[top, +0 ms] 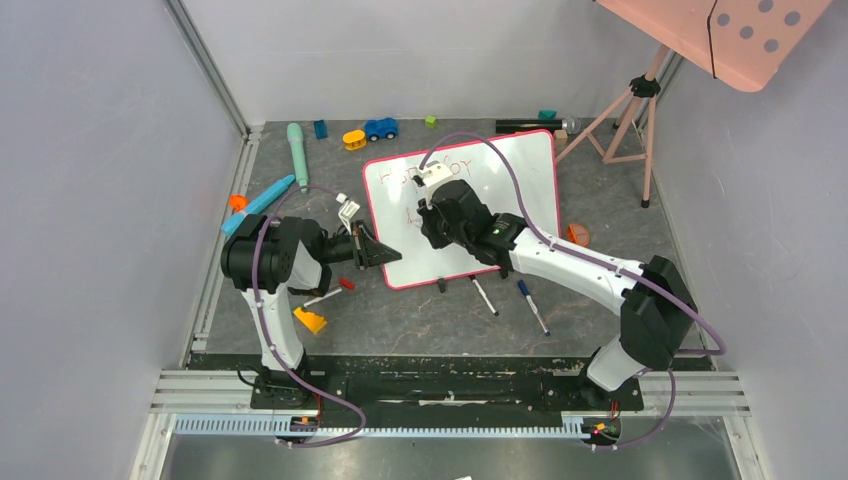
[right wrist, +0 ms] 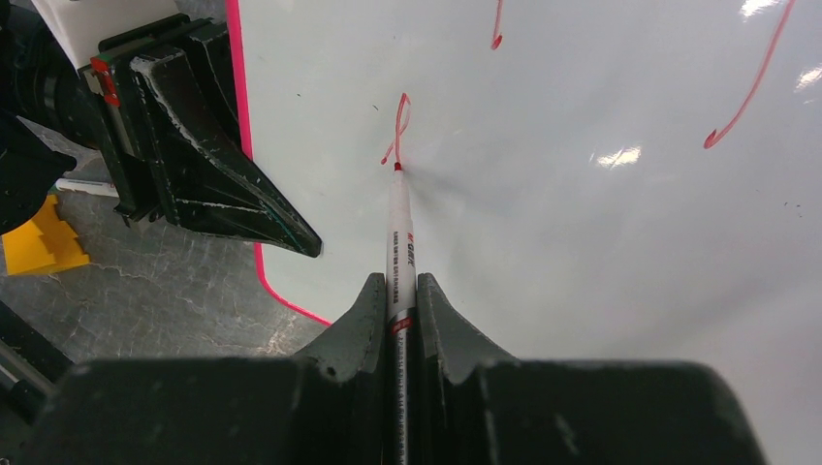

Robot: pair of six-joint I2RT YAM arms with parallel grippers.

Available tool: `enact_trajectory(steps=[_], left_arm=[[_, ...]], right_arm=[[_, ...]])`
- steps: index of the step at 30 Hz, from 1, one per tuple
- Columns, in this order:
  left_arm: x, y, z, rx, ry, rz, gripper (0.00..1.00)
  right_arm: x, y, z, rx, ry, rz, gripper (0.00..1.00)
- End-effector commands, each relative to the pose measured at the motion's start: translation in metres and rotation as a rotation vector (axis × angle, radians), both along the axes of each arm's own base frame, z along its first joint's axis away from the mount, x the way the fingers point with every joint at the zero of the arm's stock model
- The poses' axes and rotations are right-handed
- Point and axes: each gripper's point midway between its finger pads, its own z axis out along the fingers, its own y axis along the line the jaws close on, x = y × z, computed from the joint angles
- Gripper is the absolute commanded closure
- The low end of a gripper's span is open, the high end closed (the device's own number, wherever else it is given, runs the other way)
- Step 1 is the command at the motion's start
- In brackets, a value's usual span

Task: Write a sentence on the whiteboard

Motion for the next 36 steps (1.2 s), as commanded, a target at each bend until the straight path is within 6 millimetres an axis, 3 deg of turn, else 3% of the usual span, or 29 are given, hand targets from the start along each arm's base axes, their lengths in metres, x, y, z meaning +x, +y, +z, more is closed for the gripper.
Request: enact_trajectory(steps=[1,26,36], left_arm=[[-0.005,-0.004,0.002,0.017,-0.191,-0.063,0.98],[-0.004,-0.004,0.002,0.017,-0.194,-0.062,0.98],[-0.004,-0.004,0.002,0.017,-0.194,-0.062,0.98]], right_arm=[[0.001,-0.007,0.004,-0.007,-0.015,-0.016,1.00],[0.023,0.005,0.026,-0.008,-0.068,-0.037,1.00],[0.030,-0.007,0.025,-0.032,-0.072,-0.071,1.00]])
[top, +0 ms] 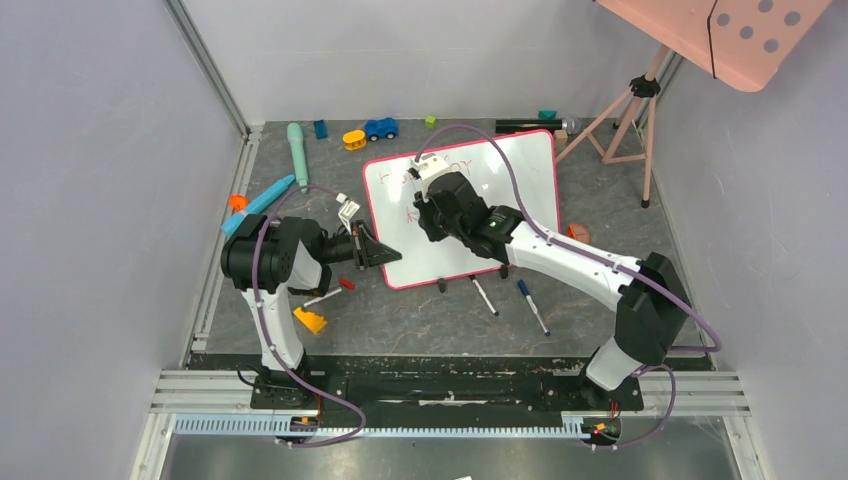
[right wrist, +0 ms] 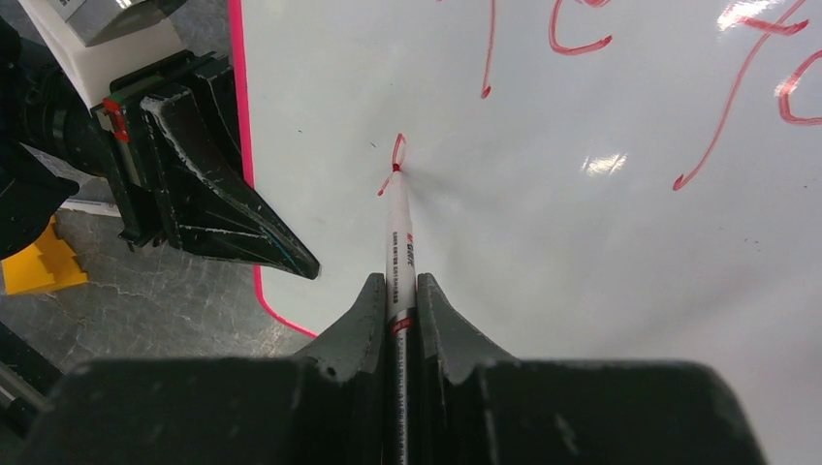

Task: Write a sentence on the whiteboard

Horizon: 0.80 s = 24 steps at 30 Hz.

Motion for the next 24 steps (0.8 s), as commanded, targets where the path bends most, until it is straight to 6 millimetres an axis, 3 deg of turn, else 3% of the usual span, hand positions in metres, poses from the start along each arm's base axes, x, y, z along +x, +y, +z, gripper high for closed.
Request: enact_trajectory(steps=[1,24], left_arm=[[-0.004,-0.004,0.002,0.017,-0.194,-0.063,0.98],[-0.004,-0.004,0.001,0.017,-0.191,-0.063,0.98]], right_arm=[[0.019,-0.013,0.011,-0.021,-0.048,-0.065,1.00],[0.008,-0.032,-0.009,-0.035,-0.003,-0.086,1.00]])
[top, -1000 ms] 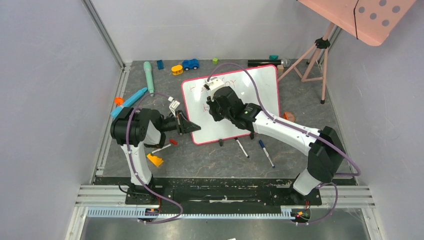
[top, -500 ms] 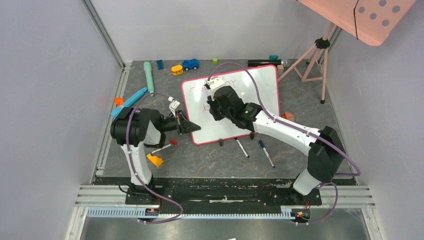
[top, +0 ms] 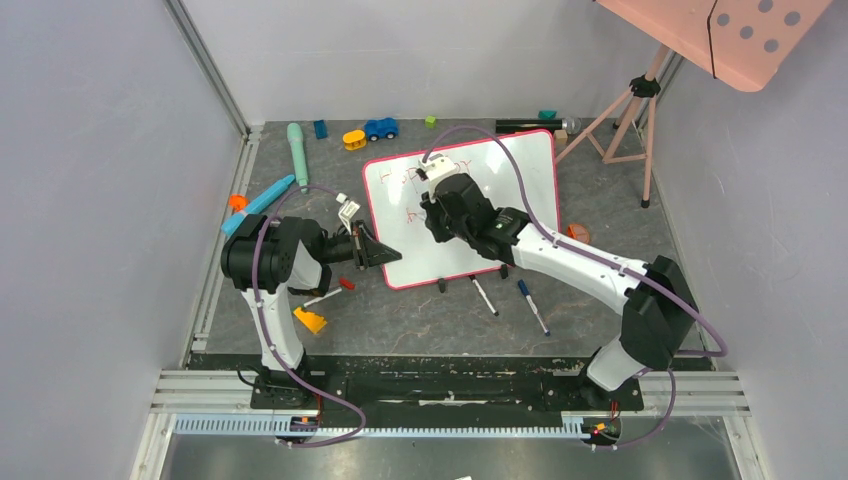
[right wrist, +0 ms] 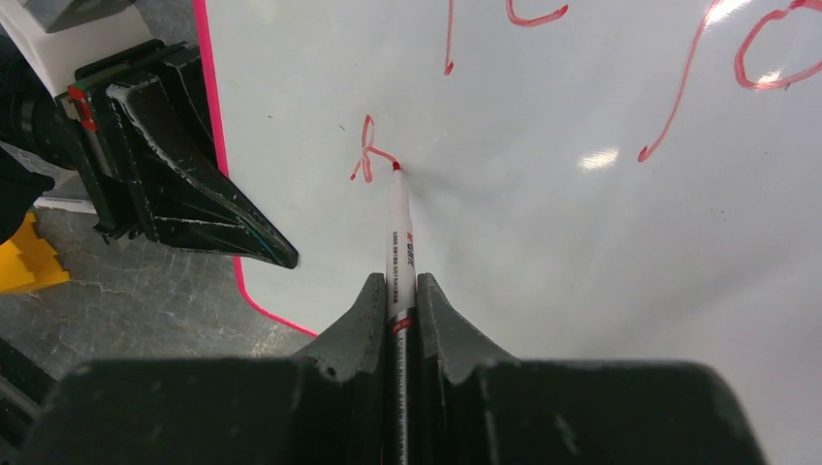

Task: Write a sentence on the whiteboard

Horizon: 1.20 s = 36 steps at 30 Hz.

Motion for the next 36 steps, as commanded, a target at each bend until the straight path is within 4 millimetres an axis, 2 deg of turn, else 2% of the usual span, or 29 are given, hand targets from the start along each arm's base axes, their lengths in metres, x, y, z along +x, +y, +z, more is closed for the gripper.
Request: enact_trajectory(steps=[1,12,24,28,32,36], left_arm=[[-0.004,-0.004,0.002,0.017,-0.194,-0.063,0.98],[-0.005,-0.004,0.002,0.017,-0.194,-0.065,0.98],[-0.005,-0.004,0.002,0.017,-0.198,-0.065,0.98],[-0.005,-0.004,0.002,0.017,-0.198,-0.065,0.98],[-0.005,-0.004,0.002,0.018,-0.202,-0.066,0.98],[-0.006,-0.004,0.003,0.017,-0.201,-0.067,0.98]], right_arm=[[0.006,-0.018,-0.008,-0.027,0.001,-0.055,1.00],[-0.003,-0.009,-0.018,-0.012,0.036,-0.009,1.00],[0.003,0.007,-0.004,0.028,0.016,0.022,1.00],[0.001,0.012,0.008,0.065,-0.002,0.048,1.00],[-0.003,0.019,0.031,0.122,-0.033,0.092,1.00],[-0.004,0.011,0.050,0.140,-0.077,0.083,1.00]])
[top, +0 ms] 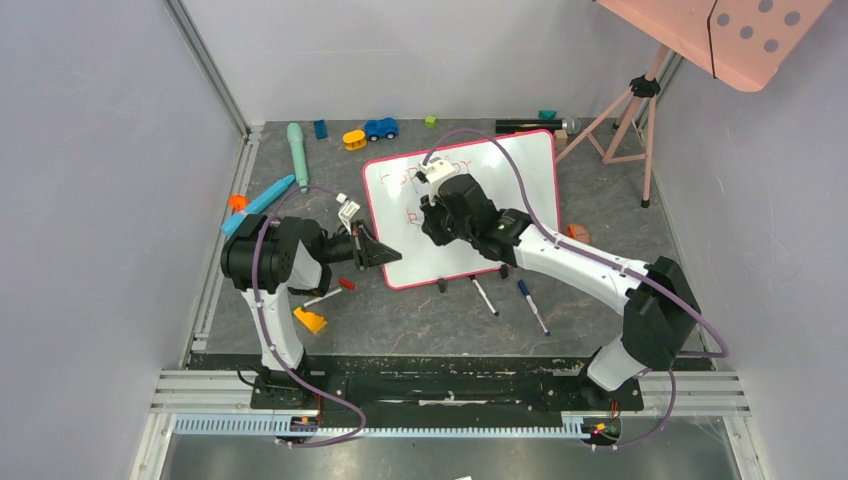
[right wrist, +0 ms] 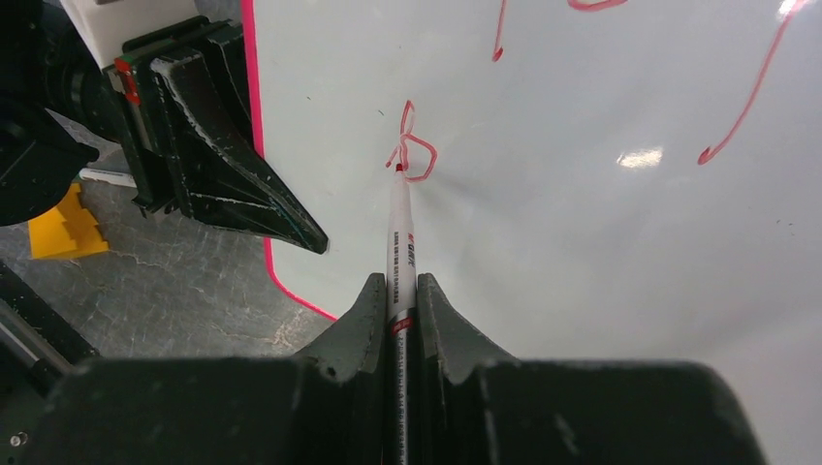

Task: Write a sentence on the whiteboard

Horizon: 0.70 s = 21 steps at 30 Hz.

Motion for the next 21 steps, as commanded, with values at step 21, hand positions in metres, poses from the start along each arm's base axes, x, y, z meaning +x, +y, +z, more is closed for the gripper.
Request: enact_trajectory(steps=[21], left_arm=[[-0.005,-0.006,0.003,0.015,-0.197,-0.076,0.98]], right_arm=[[0.008,-0.032,0.030,0.030,-0.078,-0.140,1.00]])
